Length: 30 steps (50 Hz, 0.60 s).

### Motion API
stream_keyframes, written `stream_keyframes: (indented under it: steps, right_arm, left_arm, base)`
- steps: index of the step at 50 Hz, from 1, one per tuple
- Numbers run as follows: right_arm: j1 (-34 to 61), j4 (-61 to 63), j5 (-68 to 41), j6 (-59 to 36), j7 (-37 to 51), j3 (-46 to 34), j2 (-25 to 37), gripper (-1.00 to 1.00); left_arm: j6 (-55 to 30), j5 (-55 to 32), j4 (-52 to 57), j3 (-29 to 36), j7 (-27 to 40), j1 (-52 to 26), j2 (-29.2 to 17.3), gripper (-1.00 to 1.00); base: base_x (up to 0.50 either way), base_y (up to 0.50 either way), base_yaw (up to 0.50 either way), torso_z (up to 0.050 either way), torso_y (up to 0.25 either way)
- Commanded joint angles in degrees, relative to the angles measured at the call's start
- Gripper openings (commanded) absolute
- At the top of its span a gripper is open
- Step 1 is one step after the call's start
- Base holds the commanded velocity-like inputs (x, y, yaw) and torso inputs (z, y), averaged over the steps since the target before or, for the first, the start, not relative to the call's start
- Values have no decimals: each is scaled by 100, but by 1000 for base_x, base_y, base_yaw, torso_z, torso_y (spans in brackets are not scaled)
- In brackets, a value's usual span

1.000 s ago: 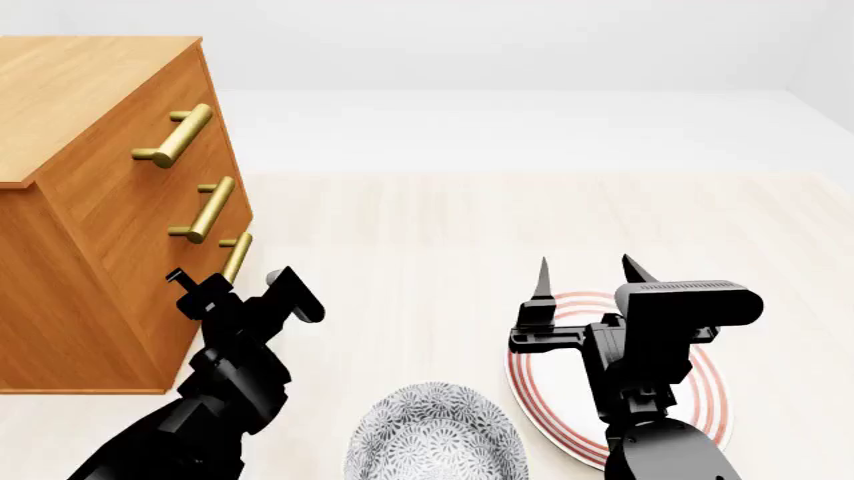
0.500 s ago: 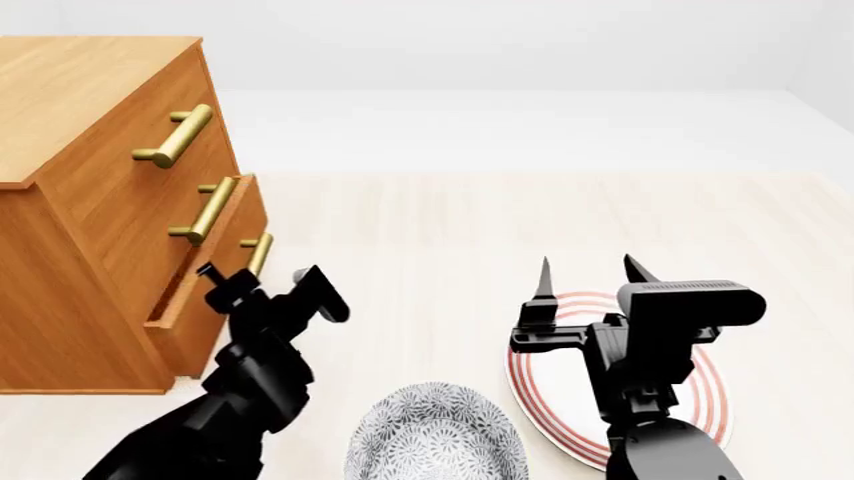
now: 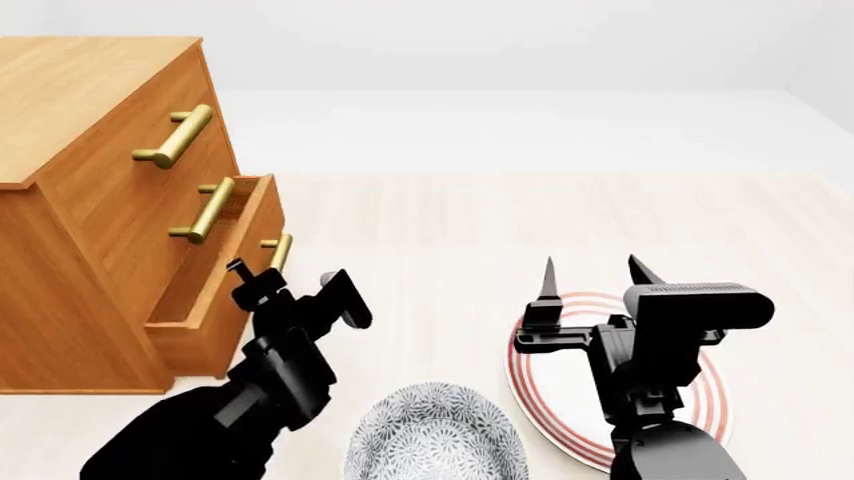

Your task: Open the bottom drawer of the cabinet.

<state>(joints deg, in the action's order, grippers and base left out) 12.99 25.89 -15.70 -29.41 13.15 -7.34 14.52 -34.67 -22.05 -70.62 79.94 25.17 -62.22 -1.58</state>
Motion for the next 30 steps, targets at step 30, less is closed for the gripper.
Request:
stream_keyframes:
  steps: [30]
  right_arm:
    - [-28, -2, -99, 53, 77, -11, 84, 100]
  left_arm:
    - [124, -952, 1353, 739, 113, -340, 157, -100]
  base:
    - [8, 0, -5, -1, 0]
